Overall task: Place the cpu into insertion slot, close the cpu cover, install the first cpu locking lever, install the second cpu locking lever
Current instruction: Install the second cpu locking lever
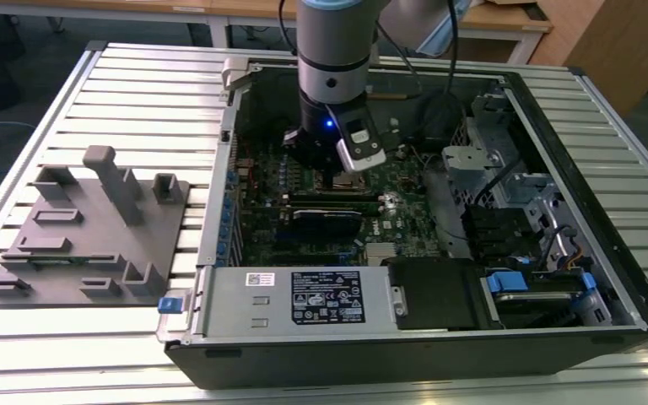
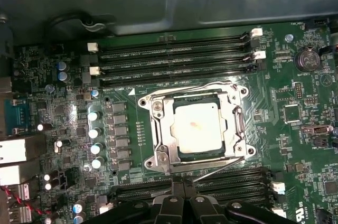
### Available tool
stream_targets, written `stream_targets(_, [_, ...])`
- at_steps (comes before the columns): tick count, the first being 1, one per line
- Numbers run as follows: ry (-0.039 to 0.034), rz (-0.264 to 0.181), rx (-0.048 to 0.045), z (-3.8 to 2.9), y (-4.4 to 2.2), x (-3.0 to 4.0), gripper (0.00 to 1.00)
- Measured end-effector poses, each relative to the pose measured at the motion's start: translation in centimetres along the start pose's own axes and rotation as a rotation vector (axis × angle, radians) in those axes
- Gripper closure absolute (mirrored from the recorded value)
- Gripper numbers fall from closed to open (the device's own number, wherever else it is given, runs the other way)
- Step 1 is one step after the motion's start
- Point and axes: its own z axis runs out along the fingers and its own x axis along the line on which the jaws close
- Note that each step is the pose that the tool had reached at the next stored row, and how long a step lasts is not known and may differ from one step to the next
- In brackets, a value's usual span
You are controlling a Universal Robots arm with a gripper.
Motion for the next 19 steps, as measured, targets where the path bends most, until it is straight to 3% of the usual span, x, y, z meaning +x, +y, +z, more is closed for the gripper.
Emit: stream_targets(19, [-0.0002, 0.000, -0.0003, 0.32, -0.05, 0.31, 0.90])
